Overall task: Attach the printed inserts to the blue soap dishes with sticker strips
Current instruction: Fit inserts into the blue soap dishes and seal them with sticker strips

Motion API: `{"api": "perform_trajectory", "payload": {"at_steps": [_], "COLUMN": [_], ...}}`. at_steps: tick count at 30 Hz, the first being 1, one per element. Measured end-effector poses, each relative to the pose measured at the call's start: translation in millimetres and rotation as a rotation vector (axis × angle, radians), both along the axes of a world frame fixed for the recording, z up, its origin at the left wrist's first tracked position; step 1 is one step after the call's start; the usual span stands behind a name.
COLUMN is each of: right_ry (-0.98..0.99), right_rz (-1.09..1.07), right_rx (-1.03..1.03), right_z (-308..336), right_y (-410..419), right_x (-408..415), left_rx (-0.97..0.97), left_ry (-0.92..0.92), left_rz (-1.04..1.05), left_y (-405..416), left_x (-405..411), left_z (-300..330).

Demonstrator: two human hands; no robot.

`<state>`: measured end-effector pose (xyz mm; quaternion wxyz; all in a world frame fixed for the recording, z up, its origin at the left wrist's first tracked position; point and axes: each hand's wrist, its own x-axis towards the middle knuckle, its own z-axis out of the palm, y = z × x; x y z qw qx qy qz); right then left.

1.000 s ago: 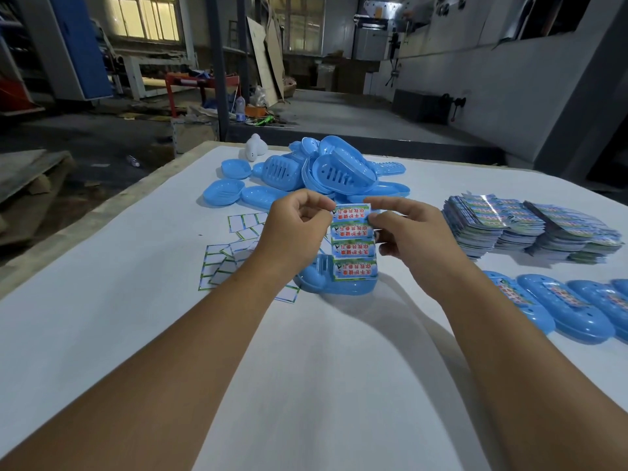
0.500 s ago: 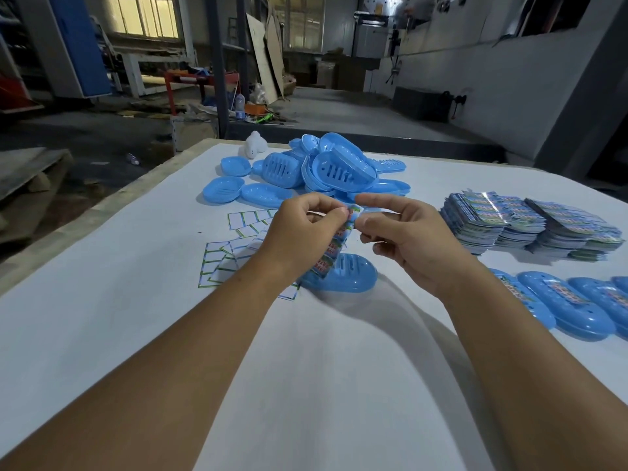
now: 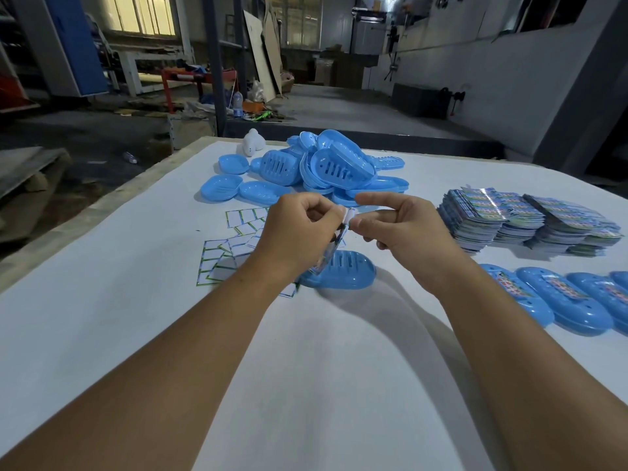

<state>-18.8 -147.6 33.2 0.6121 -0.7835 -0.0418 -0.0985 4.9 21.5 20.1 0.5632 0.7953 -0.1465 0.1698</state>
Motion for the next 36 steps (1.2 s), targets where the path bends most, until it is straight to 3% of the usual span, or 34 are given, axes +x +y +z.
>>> {"api": "perform_trajectory", "payload": {"at_steps": [9,21,31,36], "right_ry": [0.06,0.018,0.088,0.026], "right_rz": [-0.182,-0.346,-0.362,-0.355], "right_rx": [0.045,-0.05,-0.244,-0.416], "right_z": [-4,-8,-12,-15], "right_y": [-6,-13,-17,-16], "right_x": [9,18,20,18], "left_rx": [0.08,0.083,0.092,0.199], "left_ry": [-0.045,-0.038,0.013,-0.048], "left_rz": [0.13,0.19,0.134,0.134], "left_y": [3,7,3,3], "left_x": [12,16,16,15], "left_z": [-5,-8,-12,-14]}}
